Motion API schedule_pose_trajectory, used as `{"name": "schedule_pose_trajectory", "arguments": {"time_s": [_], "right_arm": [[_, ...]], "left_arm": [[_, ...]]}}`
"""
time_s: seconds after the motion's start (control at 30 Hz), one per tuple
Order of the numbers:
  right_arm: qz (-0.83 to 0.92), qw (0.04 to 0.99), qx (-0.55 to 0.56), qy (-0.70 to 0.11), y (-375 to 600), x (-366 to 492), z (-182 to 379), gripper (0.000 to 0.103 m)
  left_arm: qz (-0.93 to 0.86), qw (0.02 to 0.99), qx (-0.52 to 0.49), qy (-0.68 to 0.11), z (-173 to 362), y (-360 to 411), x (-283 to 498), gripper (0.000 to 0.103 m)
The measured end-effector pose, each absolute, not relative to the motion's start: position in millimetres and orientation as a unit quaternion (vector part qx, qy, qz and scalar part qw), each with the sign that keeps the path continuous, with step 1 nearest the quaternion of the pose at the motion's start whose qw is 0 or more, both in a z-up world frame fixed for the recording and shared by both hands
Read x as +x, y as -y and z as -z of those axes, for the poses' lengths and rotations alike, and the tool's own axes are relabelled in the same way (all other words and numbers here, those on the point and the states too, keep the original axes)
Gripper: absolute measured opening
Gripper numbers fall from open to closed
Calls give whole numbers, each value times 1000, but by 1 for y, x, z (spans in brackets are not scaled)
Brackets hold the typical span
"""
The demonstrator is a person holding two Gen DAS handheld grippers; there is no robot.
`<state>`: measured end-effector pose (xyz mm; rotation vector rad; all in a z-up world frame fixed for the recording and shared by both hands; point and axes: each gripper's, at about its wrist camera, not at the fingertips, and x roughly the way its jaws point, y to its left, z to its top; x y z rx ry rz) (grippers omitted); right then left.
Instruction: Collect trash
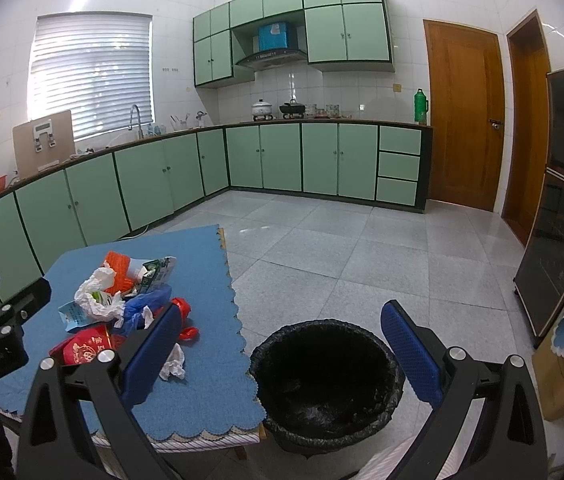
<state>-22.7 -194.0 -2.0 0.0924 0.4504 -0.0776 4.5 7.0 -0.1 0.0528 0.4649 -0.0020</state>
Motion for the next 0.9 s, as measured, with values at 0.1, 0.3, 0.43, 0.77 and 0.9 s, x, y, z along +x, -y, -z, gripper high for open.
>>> {"name": "schedule_pose_trajectory", "arguments": {"time_s": [0.1, 0.3, 0.43, 0.77, 0.9], "right_arm": [[39, 973, 47, -223, 194, -23, 2, 97], [38, 973, 48, -223, 194, -23, 3, 97], [39, 973, 49, -223, 194, -23, 4, 97], [40, 973, 52, -223, 194, -22, 5, 97], [40, 972, 52, -224, 194, -22, 5, 97]], "left_arm": [[0, 973, 27, -229, 0, -7, 4, 98], [0, 973, 27, -229, 0, -8, 4, 98], [0, 973, 27, -229, 0, -8, 4, 98], [0, 973, 27, -229, 0, -8, 4, 98], [0, 973, 28, -229, 1, -7, 4, 98]]}}
